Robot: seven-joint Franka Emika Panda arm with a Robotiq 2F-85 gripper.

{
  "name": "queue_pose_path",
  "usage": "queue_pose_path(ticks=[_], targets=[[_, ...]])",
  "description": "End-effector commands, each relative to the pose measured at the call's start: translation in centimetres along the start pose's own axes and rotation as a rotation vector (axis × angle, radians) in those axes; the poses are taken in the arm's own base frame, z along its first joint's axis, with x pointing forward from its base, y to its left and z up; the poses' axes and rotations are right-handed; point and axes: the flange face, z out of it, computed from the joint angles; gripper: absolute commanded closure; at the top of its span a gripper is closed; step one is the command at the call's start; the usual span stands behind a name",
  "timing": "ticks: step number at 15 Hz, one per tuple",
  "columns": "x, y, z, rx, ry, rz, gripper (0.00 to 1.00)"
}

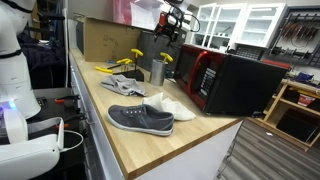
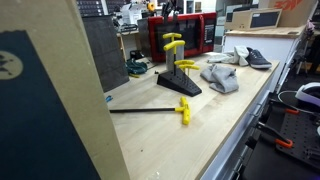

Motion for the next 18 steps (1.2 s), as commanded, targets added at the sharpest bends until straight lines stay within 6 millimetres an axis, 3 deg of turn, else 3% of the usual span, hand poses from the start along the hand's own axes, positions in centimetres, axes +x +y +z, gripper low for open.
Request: queue_pose_path(ticks=[1, 6, 18], targets=[[-1.3, 1.4, -0.5, -0.009, -0.021, -0.017, 0.00], [-2.6, 2.5, 0.4, -0.003, -0.040, -0.026, 0.00], [-2.4, 3.5, 3.3, 0.040, -0.138, -0.069, 0.00]])
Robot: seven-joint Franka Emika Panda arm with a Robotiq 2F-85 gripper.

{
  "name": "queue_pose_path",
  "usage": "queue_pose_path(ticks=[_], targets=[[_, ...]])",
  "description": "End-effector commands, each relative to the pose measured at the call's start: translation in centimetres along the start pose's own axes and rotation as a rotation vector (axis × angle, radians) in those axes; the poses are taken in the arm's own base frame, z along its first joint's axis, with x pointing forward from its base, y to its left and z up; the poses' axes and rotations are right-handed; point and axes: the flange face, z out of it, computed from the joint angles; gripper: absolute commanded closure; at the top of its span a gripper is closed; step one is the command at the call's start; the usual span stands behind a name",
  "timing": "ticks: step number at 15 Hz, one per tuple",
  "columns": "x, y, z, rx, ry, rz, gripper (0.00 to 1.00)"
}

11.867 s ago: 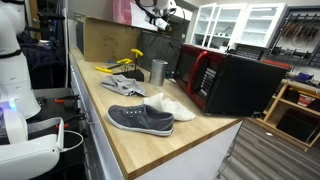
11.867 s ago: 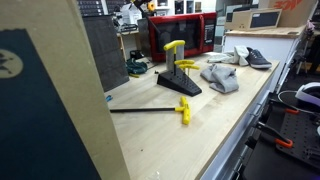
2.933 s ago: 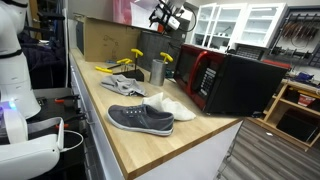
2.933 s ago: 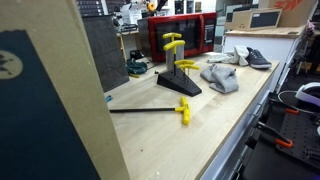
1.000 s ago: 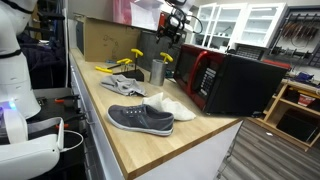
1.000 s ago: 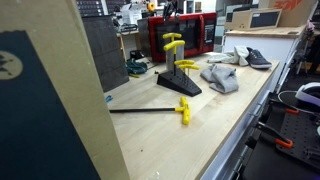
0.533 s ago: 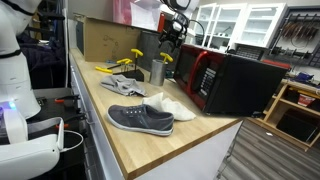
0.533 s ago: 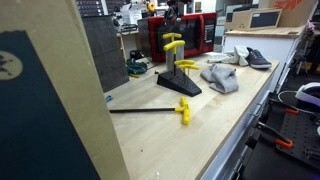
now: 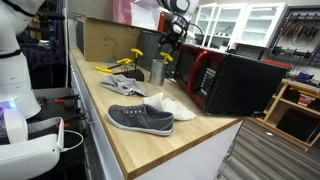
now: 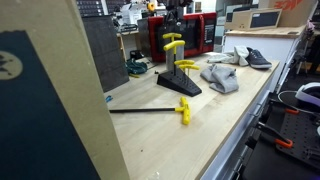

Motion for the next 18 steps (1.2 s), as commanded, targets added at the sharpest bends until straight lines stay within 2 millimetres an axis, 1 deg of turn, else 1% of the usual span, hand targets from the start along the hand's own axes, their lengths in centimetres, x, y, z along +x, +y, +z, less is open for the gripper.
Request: queue_pose_path(ticks=[1, 3, 4, 5, 6, 7, 9, 12, 14, 15, 16, 18], targets=[[-0.1, 0.2, 0.2, 0.020, -0.040, -0.033, 0.00], [-0.4, 0.4, 0.7, 0.027, -0.056, -0.032, 0.00], [-0.5, 0.4, 0.8, 0.029, -0.061, -0.033, 0.25], [-0.6, 0.4, 1.0, 0.033, -0.063, -0.033, 0.28], [-0.6, 0.5, 1.1, 0.035, -0.063, -0.034, 0.34], [-0.6, 0.5, 1.2, 0.036, -0.063, -0.037, 0.44], [-0.6, 0.5, 1.2, 0.039, -0.062, -0.044, 0.58], [-0.7, 0.4, 1.0, 0.037, -0.065, -0.046, 0.82], [-0.8, 0.5, 0.8, 0.032, -0.069, -0.048, 0.95], [-0.8, 0.5, 0.7, 0.030, -0.073, -0.048, 0.98], [-0.8, 0.4, 0.5, 0.026, -0.075, -0.048, 0.94], [-0.6, 0.3, 0.0, 0.013, -0.069, -0.045, 0.94]])
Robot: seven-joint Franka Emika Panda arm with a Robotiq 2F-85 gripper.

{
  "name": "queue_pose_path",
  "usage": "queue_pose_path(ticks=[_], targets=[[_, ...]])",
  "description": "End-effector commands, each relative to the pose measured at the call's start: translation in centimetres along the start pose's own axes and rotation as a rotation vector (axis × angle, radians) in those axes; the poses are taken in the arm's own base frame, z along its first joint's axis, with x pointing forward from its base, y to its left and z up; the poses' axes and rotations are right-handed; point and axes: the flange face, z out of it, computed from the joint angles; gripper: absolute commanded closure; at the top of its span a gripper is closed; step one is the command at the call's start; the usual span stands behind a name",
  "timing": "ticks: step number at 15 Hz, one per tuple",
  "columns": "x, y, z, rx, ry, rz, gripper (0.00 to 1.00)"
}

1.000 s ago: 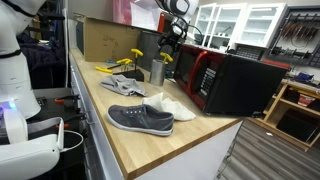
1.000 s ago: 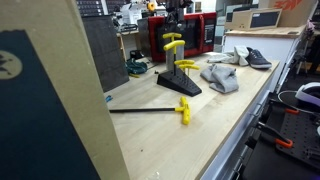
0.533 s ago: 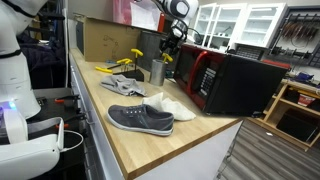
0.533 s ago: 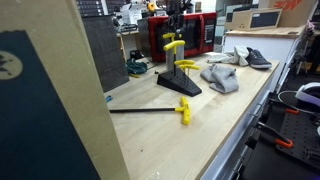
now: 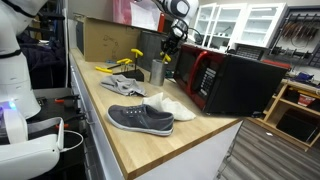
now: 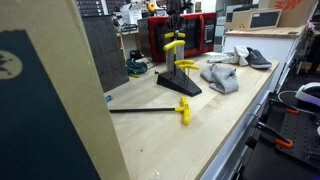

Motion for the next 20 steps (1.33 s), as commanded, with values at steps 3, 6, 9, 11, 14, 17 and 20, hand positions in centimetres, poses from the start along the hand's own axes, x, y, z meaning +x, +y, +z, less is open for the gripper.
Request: queue_pose_path(ticks=[3, 6, 9, 11, 14, 17, 20], targets=[[0.6, -0.9, -3.2, -0.033, 0.027, -0.025, 0.94], [1.6, -1.9, -5.8, -0.068, 0.079, -0.030, 0.94], [2.6, -3.5, -9.1, -0.095, 0.131, -0.030, 0.94], [2.9, -5.0, -11.4, -0.092, 0.138, -0.019, 0.94], [3.0, -6.8, -14.4, -0.094, 0.163, -0.015, 0.94], [3.1, -7.2, -15.7, -0.102, 0.202, 0.003, 0.94], [4.1, -7.0, -15.7, -0.103, 0.253, 0.014, 0.94]])
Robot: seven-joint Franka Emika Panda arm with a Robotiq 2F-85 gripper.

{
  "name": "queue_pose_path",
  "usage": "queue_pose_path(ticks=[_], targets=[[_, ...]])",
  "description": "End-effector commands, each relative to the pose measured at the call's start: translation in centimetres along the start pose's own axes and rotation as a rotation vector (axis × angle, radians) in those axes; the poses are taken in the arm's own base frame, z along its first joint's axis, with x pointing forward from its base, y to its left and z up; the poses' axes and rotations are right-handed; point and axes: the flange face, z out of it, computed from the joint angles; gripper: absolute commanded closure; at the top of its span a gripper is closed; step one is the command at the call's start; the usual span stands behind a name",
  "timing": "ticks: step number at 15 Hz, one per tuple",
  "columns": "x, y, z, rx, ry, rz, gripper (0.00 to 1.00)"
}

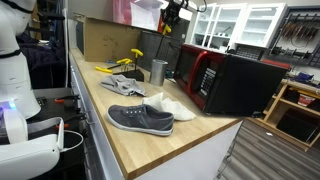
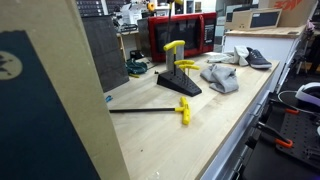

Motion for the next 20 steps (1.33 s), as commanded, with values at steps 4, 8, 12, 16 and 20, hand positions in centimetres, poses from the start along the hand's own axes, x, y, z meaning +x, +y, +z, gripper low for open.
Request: queue_pose_path(ticks=[4, 8, 12, 16, 20], targets=[[2.8, -0.2, 0.5, 0.025, 0.084, 0.039, 0.94], [3.1, 0.4, 3.2, 0.056, 0.055, 0.074, 0.94], [2.5, 1.3, 5.6, 0.088, 0.052, 0.124, 0.94], [2.4, 1.5, 7.3, 0.119, 0.046, 0.151, 0.94], [3.3, 1.5, 8.0, 0.113, 0.071, 0.138, 0.94]])
